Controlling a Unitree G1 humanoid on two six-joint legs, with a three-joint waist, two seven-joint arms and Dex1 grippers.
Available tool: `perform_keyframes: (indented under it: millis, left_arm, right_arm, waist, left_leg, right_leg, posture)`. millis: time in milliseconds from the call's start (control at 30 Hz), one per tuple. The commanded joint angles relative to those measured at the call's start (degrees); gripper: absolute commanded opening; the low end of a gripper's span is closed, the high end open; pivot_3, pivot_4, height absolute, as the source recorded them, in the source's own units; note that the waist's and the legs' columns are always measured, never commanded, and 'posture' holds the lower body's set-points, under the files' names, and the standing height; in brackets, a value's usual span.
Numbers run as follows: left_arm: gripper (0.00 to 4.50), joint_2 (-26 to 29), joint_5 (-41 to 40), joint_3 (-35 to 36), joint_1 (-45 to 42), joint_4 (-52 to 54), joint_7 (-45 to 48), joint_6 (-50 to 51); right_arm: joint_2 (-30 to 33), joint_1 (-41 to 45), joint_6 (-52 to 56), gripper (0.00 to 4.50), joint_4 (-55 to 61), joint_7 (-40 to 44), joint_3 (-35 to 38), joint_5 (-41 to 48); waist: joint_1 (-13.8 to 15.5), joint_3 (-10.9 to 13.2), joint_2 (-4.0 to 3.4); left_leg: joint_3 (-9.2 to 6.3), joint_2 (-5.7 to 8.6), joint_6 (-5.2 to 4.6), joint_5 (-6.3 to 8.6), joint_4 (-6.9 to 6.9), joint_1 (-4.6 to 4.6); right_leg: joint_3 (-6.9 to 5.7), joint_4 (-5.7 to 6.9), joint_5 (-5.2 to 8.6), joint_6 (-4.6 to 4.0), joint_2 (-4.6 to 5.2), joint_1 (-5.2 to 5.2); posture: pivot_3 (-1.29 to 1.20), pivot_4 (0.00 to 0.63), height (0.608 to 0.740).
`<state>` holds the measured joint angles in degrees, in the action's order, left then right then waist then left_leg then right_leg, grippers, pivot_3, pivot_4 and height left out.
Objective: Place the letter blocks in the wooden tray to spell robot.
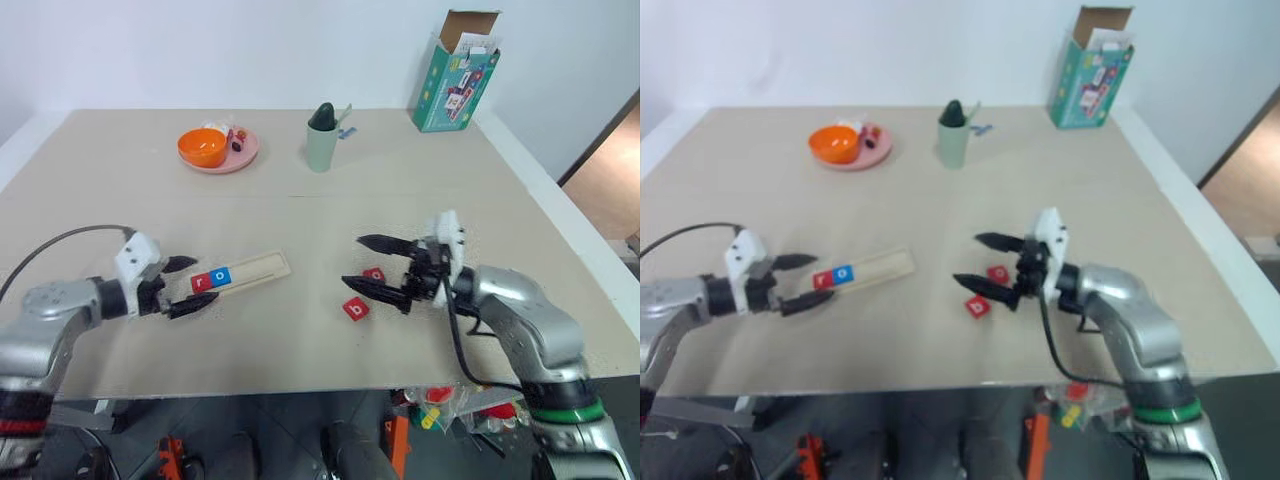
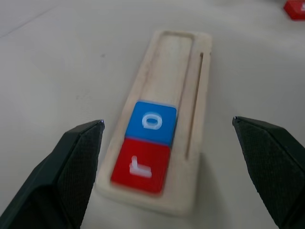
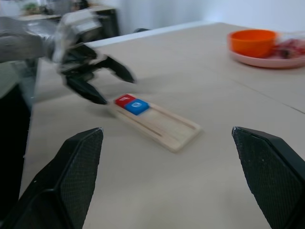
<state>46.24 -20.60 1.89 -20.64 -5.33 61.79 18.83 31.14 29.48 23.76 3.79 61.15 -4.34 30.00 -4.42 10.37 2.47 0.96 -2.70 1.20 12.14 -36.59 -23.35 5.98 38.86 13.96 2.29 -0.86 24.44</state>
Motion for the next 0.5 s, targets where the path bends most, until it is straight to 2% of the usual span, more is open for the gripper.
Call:
perform_keyframes:
  millis: [33,167,500]
  left_arm:
    - [4.50,-0.1,2.0,-1.2,-3.9,-3.2,1.1,-1.2]
    - [4.50,-1.2,2.5,-3.1,-5.7,-3.9,2.3,-0.2]
    - [4.50,-2.9,5.5,-5.5,-6.7,-5.9,2.9,-1.5]
  right_arm:
    - [-0.8,3.2,-5.7,4.47,-6.2,4.3,-1.5,-3.0]
    - [-2.5,5.3,-8.8,4.47,-10.6,5.8,-2.1,-4.7]
    - [-4.2,4.3,-9.7,4.47,-10.1,5.0,-1.4,-5.7]
  waist:
    - [0.1,0.0,0.00]
    - [0.2,0.0,-0.01]
    - [0.2,0.0,-0.04]
  left_leg:
    - [-0.03,0.00,0.02,0.04,0.00,-0.01]
    - [-0.16,-0.01,0.17,0.28,0.01,-0.08]
    - [-0.34,0.00,0.21,0.43,-0.08,-0.10]
  right_leg:
    - [-0.02,0.00,0.04,-0.01,0.00,0.00]
    - [-0.12,0.05,0.12,-0.38,0.02,0.02]
    - [-0.28,0.15,0.19,-0.42,0.04,-0.02]
  posture:
    - [0.00,0.150,0.740]
    - [0.00,0.150,0.740]
    - [0.00,0.150,0.740]
